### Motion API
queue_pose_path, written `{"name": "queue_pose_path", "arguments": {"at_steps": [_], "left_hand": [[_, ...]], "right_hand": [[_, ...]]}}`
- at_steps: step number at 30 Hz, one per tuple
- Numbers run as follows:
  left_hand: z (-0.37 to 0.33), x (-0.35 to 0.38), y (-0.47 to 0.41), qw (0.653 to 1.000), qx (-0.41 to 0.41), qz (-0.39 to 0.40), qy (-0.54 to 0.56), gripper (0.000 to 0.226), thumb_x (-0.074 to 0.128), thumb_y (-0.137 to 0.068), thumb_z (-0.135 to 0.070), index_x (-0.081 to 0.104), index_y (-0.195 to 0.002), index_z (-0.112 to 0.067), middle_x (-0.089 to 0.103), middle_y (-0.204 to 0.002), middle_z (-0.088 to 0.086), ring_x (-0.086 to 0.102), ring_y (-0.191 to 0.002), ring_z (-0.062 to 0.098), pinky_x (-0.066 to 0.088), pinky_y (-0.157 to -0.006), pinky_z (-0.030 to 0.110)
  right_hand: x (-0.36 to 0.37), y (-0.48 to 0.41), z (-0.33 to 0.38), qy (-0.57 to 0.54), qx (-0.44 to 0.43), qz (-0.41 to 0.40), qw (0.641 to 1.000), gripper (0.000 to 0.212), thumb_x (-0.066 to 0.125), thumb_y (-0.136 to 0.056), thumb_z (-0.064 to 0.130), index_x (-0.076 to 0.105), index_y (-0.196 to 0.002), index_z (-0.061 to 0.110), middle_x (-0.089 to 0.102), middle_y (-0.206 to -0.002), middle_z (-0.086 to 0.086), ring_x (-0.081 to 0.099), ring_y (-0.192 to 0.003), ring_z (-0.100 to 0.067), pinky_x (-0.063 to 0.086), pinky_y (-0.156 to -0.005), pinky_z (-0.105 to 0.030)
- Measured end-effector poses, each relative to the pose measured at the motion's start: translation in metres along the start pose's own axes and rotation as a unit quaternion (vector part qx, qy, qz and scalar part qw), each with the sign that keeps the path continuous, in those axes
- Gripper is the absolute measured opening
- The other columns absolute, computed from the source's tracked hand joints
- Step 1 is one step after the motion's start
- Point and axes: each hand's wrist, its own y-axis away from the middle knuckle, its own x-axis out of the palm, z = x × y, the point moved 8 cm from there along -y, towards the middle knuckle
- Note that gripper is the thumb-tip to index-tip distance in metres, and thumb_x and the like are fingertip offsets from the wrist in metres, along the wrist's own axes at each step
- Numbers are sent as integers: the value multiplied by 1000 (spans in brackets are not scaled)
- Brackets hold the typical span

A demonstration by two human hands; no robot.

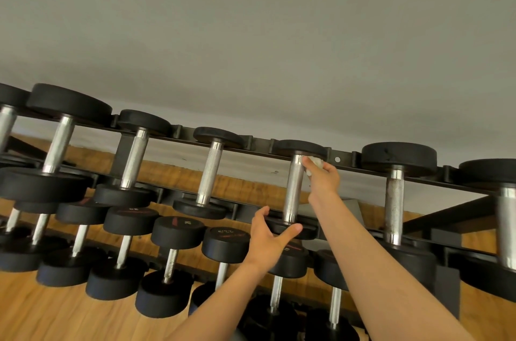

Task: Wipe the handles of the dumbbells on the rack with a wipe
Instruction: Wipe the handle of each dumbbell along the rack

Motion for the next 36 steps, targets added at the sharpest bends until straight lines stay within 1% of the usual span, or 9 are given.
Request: {"name": "queue_pose_path", "arguments": {"at_steps": [4, 8, 12, 14, 16, 18, 27, 33, 36], "left_hand": [[-2, 0, 0, 1000, 0, 0, -6, 92, 77, -77, -43, 23, -149, -20, 27, -152, -3, 26, -141, 15, 28, -113, 31], [-1, -1, 0, 1000, 0, 3, -4, 91, 77, -78, -42, 24, -148, -21, 27, -152, -3, 26, -140, 15, 28, -112, 30], [-1, 0, 1, 1000, -1, 4, -3, 92, 77, -78, -42, 23, -149, -20, 26, -152, -4, 25, -141, 16, 28, -114, 32], [-1, 0, 0, 1000, -2, 4, -5, 92, 77, -78, -43, 23, -148, -21, 27, -152, -3, 26, -141, 16, 28, -114, 32], [-1, 0, 0, 1000, 0, 4, -7, 91, 77, -77, -43, 24, -148, -21, 27, -152, -3, 26, -141, 16, 28, -113, 32], [-1, 0, 0, 1000, 2, 5, -7, 91, 77, -78, -43, 23, -148, -21, 26, -152, -3, 25, -141, 16, 27, -112, 30], [0, 0, 0, 1000, -5, 7, -6, 88, 78, -77, -44, 26, -146, -23, 28, -150, -4, 27, -140, 16, 29, -112, 31], [-1, 0, 0, 1000, 2, 9, -11, 84, 77, -79, -41, 28, -144, -22, 30, -148, -2, 30, -134, 13, 30, -105, 24], [-2, 0, 0, 1000, 2, 9, -17, 84, 77, -79, -41, 28, -144, -22, 29, -149, -2, 29, -137, 15, 30, -102, 23]], "right_hand": [[8, 7, -6, 15, 9, 39, 999, 50, 80, -77, 21, 53, -118, 13, 59, -109, -3, 56, -102, -20, 42, -84, -32], [-11, 0, -7, 44, -13, 13, 999, 39, 77, -80, 21, 58, -113, 10, 62, -116, -6, 59, -106, -21, 44, -87, -29], [3, -4, 0, 61, -5, 72, 995, 38, 79, -79, 24, 61, -110, 11, 63, -115, -7, 59, -105, -20, 44, -86, -29], [10, -3, 5, 83, -11, 76, 994, 33, 80, -77, 26, 61, -101, 13, 64, -111, -5, 59, -104, -21, 44, -86, -31], [6, -2, 3, 87, -14, 64, 994, 25, 79, -78, 25, 57, -83, 14, 64, -103, -5, 58, -99, -21, 44, -86, -31], [-2, 0, -3, 80, -10, 59, 995, 28, 78, -79, 24, 52, -75, 15, 63, -99, -8, 57, -98, -22, 41, -83, -28], [6, 0, 1, 85, -22, 72, 994, 24, 78, -79, 27, 58, -81, 15, 64, -105, -8, 58, -102, -22, 40, -79, -29], [-20, 5, -19, 127, -4, 108, 986, 27, 78, -79, 24, 59, -92, 9, 65, -101, -9, 58, -101, -23, 44, -97, -37], [-13, 14, -27, 173, -9, 145, 974, 27, 79, -77, 28, 56, -81, 12, 64, -101, -10, 57, -104, -23, 43, -98, -37]]}}
